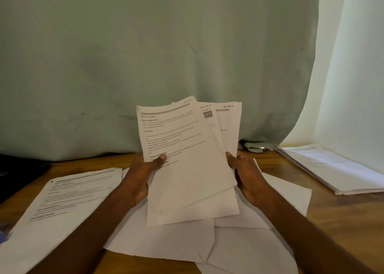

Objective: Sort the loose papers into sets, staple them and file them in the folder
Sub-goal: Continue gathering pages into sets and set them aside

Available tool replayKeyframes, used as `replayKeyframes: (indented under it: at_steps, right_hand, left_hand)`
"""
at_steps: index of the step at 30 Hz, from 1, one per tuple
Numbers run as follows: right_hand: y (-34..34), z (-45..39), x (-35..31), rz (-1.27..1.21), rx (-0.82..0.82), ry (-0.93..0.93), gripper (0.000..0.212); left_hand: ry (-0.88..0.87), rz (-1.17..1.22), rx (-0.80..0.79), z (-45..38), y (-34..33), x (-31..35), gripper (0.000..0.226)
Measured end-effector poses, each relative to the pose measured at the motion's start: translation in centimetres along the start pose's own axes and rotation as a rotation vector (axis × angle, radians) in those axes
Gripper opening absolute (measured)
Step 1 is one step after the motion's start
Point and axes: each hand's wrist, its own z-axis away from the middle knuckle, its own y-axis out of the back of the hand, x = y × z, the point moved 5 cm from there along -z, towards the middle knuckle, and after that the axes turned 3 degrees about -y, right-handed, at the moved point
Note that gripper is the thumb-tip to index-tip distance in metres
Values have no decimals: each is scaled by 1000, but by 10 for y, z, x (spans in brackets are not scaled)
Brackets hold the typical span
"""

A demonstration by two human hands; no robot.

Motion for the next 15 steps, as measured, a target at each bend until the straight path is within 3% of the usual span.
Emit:
replayKeyframes:
  at_steps: [3,8,15]
  right_hand:
    - [-3,1,1,-12,-39,5,42]
    - [-2,2,0,-18,-7,-25,33]
    - [-14,8,-6,9,-87,-51,42]
  left_hand:
    - [60,-17,-9,2,-1,-3,53]
    - [94,-2,1,3,-1,-6,49]
    - [-28,-27,-7,5,-8,5,52]
